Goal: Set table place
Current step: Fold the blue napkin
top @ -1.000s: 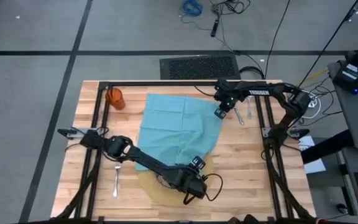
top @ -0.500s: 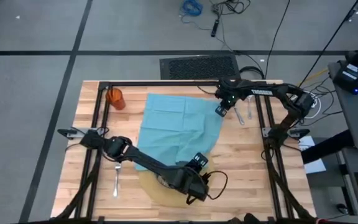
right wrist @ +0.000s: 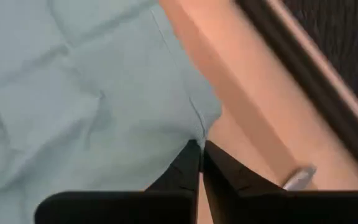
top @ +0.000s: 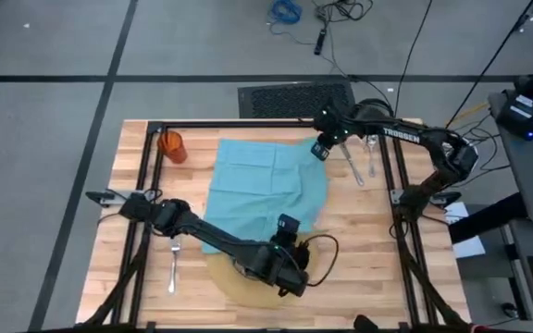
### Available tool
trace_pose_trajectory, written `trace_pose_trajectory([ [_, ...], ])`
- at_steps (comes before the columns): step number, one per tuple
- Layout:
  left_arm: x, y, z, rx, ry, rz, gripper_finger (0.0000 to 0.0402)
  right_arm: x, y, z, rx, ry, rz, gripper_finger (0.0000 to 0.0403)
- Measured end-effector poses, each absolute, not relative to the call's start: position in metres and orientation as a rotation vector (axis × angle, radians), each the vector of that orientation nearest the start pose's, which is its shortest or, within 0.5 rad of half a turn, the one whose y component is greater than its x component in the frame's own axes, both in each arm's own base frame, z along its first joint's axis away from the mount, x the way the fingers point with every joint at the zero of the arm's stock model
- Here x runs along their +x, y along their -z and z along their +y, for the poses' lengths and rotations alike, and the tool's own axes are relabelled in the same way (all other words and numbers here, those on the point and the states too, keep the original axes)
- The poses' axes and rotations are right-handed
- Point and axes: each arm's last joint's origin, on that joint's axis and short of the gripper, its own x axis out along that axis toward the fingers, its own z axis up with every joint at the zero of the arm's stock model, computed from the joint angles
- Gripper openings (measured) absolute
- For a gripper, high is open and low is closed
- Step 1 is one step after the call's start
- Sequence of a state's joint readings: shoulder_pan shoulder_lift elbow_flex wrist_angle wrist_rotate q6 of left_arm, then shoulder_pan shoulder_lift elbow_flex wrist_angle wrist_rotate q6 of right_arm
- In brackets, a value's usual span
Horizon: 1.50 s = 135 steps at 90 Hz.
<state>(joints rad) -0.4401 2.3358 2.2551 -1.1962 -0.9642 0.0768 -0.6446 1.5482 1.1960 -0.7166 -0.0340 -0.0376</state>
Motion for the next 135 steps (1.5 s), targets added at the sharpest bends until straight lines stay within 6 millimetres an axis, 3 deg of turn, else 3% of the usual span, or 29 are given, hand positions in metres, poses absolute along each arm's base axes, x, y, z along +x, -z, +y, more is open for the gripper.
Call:
trace_pose_trajectory([
  [21,0.417,-0.261,-0.185,0.817,-0.502,1.044,0.0000,0.267,-0.279,-0.183,0.328,0.453,0.912,0.0000],
  [42,0.396,-0.262,-0.196,0.747,-0.573,1.069,0.0000,0.287,-0.274,-0.189,0.340,0.415,0.906,0.0000],
  [57,0.385,-0.263,-0.212,0.654,-0.539,1.067,0.0000,0.308,-0.272,-0.199,0.320,0.379,0.895,0.0000],
  [91,0.371,-0.262,-0.237,0.437,-0.579,1.001,0.0000,0.353,-0.301,-0.227,0.242,0.283,0.837,0.0000],
  [113,0.361,-0.266,-0.247,0.323,-0.614,0.942,0.0000,0.376,-0.297,-0.238,0.204,0.218,0.876,0.0000],
  [135,0.355,-0.258,-0.253,0.254,-0.665,0.905,0.0000,0.390,-0.277,-0.246,0.194,0.179,0.912,0.0000],
])
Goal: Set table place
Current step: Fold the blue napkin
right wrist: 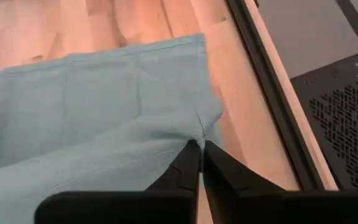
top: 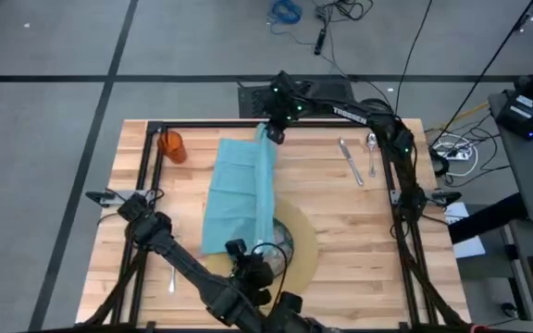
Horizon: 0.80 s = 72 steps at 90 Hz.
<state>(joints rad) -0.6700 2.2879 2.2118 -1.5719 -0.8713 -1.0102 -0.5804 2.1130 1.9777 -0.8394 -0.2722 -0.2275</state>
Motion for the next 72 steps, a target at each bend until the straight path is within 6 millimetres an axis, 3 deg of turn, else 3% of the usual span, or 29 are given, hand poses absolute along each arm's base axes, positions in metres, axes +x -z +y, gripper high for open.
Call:
trace_pose_trajectory([
  [22,0.342,-0.228,-0.243,0.245,-0.763,0.934,0.0000,0.394,-0.267,-0.250,0.148,0.155,0.924,0.0000],
  [48,0.303,-0.221,-0.212,0.107,-0.936,0.880,0.0000,0.395,-0.273,-0.258,0.147,0.050,0.798,0.0000],
  [59,0.299,-0.218,-0.209,0.091,-0.952,0.885,0.0000,0.398,-0.275,-0.257,0.146,-0.032,0.742,0.0000],
  [72,0.299,-0.218,-0.209,0.094,-0.949,0.887,0.0000,0.404,-0.277,-0.255,0.045,0.044,0.738,0.0005],
])
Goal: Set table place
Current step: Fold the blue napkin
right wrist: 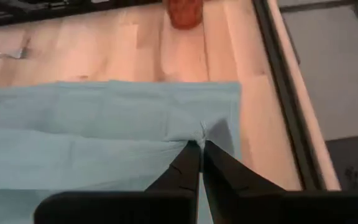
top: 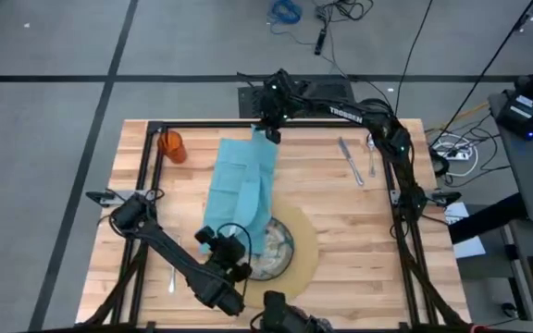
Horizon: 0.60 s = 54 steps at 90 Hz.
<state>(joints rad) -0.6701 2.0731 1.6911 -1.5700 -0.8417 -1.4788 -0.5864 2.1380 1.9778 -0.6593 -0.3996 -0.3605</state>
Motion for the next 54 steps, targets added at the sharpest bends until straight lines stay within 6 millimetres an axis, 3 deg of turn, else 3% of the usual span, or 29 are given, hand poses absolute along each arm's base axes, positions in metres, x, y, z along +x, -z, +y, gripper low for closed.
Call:
trace_pose_trajectory([
  [11,0.2991,-0.2186,-0.2094,0.086,-0.952,0.883,0.0000,0.4113,-0.2809,-0.2541,0.016,0.215,0.731,0.0016],
  [29,0.2994,-0.2178,-0.2091,0.092,-0.942,0.925,0.0012,0.4140,-0.2811,-0.2492,0.038,0.174,0.718,0.0048],
  [54,0.3009,-0.2156,-0.2096,-0.014,-0.966,0.952,0.0119,0.4050,-0.2746,-0.2506,0.095,0.163,0.804,0.0140],
])
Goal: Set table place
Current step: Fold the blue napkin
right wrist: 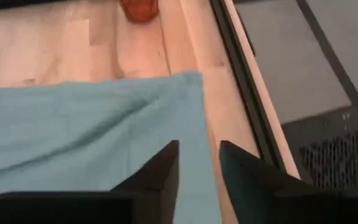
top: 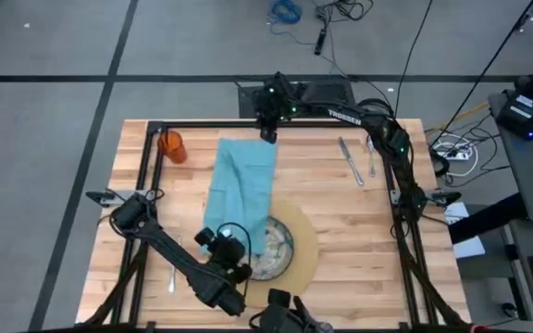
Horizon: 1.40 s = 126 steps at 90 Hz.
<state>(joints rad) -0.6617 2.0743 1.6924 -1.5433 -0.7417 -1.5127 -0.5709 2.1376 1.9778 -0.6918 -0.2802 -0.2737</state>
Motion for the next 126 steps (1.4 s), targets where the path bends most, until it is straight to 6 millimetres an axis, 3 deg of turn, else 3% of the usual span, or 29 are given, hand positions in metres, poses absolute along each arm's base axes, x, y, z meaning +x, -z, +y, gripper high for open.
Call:
trace_pose_trajectory([
  [16,0.299,-0.214,-0.206,-0.077,-0.991,1.103,0.0170,0.392,-0.277,-0.254,0.109,0.220,0.884,0.0182],
  [40,0.292,-0.218,-0.213,-0.083,-0.933,1.202,0.0175,0.348,-0.300,-0.254,0.189,0.276,1.046,0.0184],
  [56,0.273,-0.242,-0.226,-0.078,-0.839,1.135,0.0175,0.322,-0.299,-0.244,0.315,0.229,1.246,0.0181],
  [71,0.262,-0.283,-0.222,0.003,-0.766,0.819,0.0175,0.319,-0.286,-0.225,0.400,0.139,1.358,0.0181],
  [84,0.289,-0.283,-0.190,0.070,-0.695,0.993,0.0175,0.319,-0.278,-0.205,0.420,0.043,1.301,0.0181],
  [102,0.346,-0.283,-0.174,0.023,-0.295,1.002,0.0175,0.292,-0.272,-0.179,0.397,0.069,1.177,0.0180],
  [126,0.328,-0.269,-0.182,0.114,-0.339,1.137,0.0175,0.237,-0.260,-0.146,0.336,0.148,0.950,0.0180],
])
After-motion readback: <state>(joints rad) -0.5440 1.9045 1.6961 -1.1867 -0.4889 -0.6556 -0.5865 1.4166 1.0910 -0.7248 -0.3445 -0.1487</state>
